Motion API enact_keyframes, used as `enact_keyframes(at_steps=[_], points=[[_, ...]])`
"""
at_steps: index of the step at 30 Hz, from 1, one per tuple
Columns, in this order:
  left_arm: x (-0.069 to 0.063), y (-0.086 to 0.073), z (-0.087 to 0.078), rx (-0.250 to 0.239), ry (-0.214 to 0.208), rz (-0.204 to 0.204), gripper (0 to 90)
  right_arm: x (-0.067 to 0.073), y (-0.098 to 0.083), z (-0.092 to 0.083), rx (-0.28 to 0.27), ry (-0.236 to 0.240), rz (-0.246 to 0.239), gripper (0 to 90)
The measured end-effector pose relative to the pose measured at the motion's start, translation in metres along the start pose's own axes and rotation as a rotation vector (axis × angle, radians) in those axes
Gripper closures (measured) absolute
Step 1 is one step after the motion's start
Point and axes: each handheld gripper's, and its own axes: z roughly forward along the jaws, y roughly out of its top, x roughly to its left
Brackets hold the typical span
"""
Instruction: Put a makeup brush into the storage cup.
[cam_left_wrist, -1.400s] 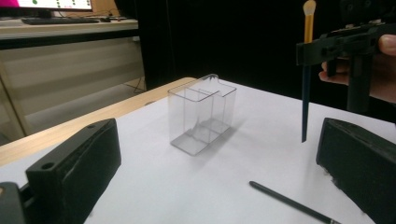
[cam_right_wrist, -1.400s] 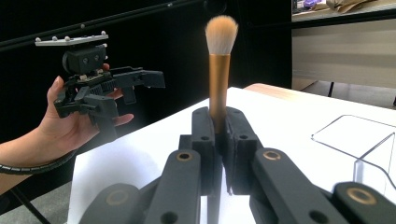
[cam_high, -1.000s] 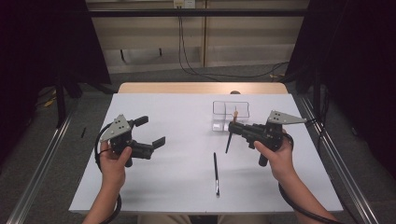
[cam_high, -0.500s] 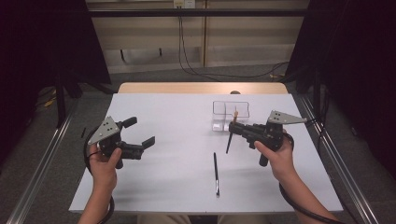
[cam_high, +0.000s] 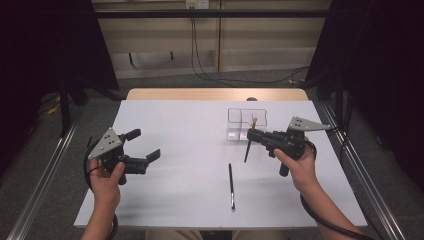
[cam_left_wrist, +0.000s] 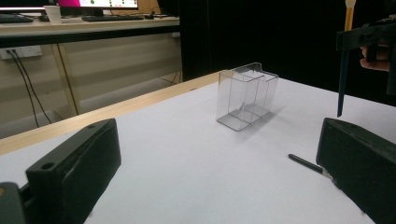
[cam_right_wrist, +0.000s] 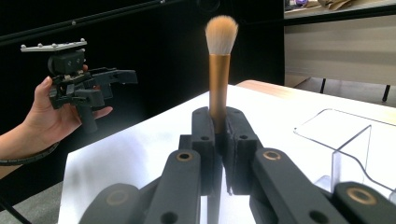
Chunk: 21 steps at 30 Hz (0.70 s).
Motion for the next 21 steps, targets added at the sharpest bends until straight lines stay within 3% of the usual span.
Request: enact_keyframes(at_steps=[21], points=[[0.002,-0.004,-0.012,0.000,0.025,-0.001,0.0,-0.020,0.024,0.000,0.013,-0.062,-0.037,83.9]])
